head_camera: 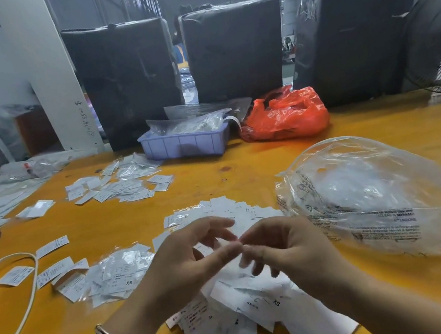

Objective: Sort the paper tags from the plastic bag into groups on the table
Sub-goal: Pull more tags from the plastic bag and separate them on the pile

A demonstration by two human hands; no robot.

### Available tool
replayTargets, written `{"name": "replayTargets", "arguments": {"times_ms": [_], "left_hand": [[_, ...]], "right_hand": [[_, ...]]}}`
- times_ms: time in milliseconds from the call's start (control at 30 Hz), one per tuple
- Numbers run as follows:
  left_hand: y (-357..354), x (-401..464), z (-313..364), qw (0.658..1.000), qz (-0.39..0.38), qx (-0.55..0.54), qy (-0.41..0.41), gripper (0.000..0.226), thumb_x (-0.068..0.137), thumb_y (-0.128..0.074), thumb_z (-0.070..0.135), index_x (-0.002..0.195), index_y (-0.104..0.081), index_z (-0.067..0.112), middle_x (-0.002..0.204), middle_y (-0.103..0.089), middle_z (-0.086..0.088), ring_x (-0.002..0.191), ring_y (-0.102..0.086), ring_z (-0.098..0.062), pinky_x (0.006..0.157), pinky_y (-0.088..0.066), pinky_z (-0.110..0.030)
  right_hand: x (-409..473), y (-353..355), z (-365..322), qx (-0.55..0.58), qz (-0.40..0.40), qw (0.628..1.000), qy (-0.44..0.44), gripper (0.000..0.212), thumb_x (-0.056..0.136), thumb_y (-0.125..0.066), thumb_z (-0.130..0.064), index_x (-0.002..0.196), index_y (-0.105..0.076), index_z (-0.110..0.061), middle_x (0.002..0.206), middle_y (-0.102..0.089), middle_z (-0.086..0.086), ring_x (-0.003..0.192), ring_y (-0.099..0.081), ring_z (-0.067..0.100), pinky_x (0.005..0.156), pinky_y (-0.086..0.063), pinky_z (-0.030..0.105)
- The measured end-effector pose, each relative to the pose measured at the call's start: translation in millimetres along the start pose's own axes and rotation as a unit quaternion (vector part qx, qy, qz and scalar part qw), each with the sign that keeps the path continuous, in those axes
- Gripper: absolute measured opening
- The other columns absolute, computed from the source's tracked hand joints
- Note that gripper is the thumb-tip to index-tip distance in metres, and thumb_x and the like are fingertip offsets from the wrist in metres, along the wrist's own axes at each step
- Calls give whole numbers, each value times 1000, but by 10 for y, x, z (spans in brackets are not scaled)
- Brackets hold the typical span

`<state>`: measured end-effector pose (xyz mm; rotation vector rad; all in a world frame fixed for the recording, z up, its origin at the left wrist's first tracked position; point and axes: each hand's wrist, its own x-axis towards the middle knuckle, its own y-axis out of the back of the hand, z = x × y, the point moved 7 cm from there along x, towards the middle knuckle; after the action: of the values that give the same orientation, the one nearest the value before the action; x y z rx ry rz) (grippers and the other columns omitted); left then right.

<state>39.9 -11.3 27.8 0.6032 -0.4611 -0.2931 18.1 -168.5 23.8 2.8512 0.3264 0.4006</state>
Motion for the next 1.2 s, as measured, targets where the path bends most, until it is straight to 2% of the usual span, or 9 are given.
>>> {"name": "replayTargets", "arguments": {"times_ms": [133, 267, 367, 467, 567, 633, 767, 933, 1200], "left_hand": [[-76, 9, 52, 1000, -14, -9, -9, 6, 85, -76, 31, 91, -74, 29, 79, -74, 12, 76, -68, -9, 60, -46, -15], [-16, 0, -27, 999, 10, -35, 28, 12, 86, -75, 12, 81, -75, 23, 72, -73, 4, 68, -68, -13, 64, -54, -24], [45, -10, -49, 998, 34, -38, 37, 13, 86, -74, 12, 79, -74, 22, 72, -73, 3, 65, -67, -12, 61, -54, -23], [145, -14, -46, 994, 87, -52, 45, 10, 80, -74, 28, 76, -72, 19, 69, -72, 0, 61, -64, -10, 58, -52, -20], [235, -33, -69, 986, 133, -75, 63, 22, 75, -70, 36, 74, -71, 14, 66, -71, -4, 58, -63, -9, 56, -50, -18], [255, -45, -90, 984, 143, -79, 74, 22, 78, -70, 34, 75, -71, 12, 66, -71, -4, 56, -62, -8, 56, -50, -16], [250, -38, -118, 982, 146, -80, 89, 9, 89, -69, 14, 81, -73, 12, 70, -73, -2, 59, -65, -10, 56, -48, -12], [218, -48, -109, 982, 130, -95, 94, 12, 90, -68, 3, 84, -73, 12, 74, -74, -3, 65, -67, -11, 59, -50, -13], [214, -52, -84, 982, 135, -95, 96, 12, 90, -67, 2, 84, -73, 11, 72, -74, -2, 64, -67, -10, 58, -48, -12]], "right_hand": [[5, -5, 41, 21, 8, 1000, -14, 11, 86, -65, 1, 87, -71, -8, 75, -74, 6, 66, -69, 16, 55, -47, 22], [9, 48, 56, 19, 27, 999, -14, 17, 82, -66, 4, 88, -71, -11, 78, -74, 4, 70, -68, 15, 59, -49, 22], [15, 146, 29, -92, 70, 993, 25, 25, 81, -67, 0, 92, -70, -21, 81, -73, -4, 76, -66, 8, 64, -51, 22], [18, 156, -23, -250, 44, 966, 57, 28, 80, -74, -28, 107, -65, -32, 98, -66, -17, 93, -57, -3, 76, -48, 19], [19, 24, 2, -409, -60, 907, 81, 57, 74, -66, -65, 122, -57, -36, 120, -52, -20, 112, -42, -1, 94, -37, 25], [20, -56, 38, -464, -98, 876, 86, 58, 75, -61, -70, 122, -57, -35, 122, -50, -18, 115, -39, 4, 94, -33, 27], [19, -73, 36, -441, -94, 888, 94, 37, 84, -60, -58, 112, -62, -34, 117, -53, -18, 109, -43, 4, 89, -33, 25], [-12, 2, -67, -413, -46, 901, 123, 18, 91, -59, -42, 93, -69, -27, 96, -66, -14, 87, -58, 7, 79, -45, 28], [-53, -25, -203, -471, -3, 859, 199, 11, 74, -78, -12, 68, -71, -17, 65, -67, -6, 53, -60, 16, 49, -49, 26]]}}
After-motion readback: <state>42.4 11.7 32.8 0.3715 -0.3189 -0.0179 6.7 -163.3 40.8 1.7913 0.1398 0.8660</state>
